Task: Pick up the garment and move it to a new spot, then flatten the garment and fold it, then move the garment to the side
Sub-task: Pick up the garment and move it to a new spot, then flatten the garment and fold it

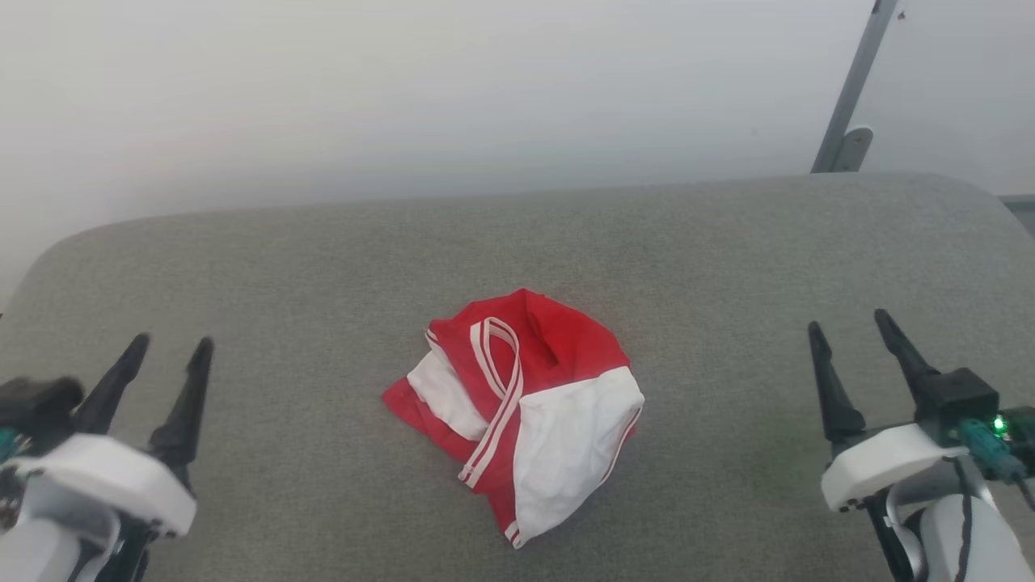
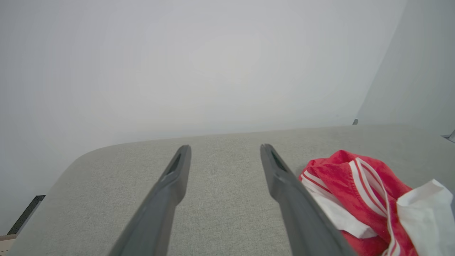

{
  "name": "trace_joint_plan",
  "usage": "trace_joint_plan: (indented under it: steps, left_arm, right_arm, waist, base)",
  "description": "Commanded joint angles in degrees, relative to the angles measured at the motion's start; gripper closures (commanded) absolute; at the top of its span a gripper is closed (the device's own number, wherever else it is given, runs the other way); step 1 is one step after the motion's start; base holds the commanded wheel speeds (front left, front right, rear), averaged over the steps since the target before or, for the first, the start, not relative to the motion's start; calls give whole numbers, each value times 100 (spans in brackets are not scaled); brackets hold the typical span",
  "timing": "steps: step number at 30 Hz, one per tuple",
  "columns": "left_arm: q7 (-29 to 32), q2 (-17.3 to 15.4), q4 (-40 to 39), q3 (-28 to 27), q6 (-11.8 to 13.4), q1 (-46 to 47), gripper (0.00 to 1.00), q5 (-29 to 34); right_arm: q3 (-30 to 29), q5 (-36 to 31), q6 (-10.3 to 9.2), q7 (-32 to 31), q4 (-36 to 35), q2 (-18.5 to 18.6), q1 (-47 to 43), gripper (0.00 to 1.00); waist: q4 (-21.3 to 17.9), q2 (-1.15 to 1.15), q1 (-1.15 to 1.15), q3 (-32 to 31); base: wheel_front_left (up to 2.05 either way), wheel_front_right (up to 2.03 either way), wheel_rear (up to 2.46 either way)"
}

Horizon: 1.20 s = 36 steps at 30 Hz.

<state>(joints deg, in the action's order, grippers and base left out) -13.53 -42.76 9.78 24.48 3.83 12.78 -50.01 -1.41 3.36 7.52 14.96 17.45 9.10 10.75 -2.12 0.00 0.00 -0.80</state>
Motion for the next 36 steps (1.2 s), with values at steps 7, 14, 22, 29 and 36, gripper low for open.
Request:
trace_joint_plan:
  steps: [7,14,22,29,36]
  left_arm:
    - [-169,122,-301,-944,88,-1021,0,-37]
    - [-172,657,-259,-1994,-295,-1742,0,386]
    - [-172,1151,-180,-2692,-723,-2089,0,805]
    - [-173,1368,-152,-2910,-922,-2101,0,1044]
    - [-173,1480,-170,-2871,-1016,-1980,0,1218]
  right_arm:
    - [-219,-54,-6,35,-221,34,-256,0]
    - [-317,-56,-6,35,-348,31,-435,0]
    - [-358,-63,-6,36,-426,16,-543,0]
    - [-291,-74,-6,36,-437,-16,-566,0]
    - [242,147,-6,36,-184,81,-488,0]
  waist:
    - [109,0,0,-97]
    - [126,0,0,-161]
    - [105,0,0,-175]
    - [135,0,0,-174]
    - [325,0,0,-139]
  base:
    - [0,0,0]
    - [0,0,0]
    - [0,0,0]
    - [0,0,0]
    - [0,0,0]
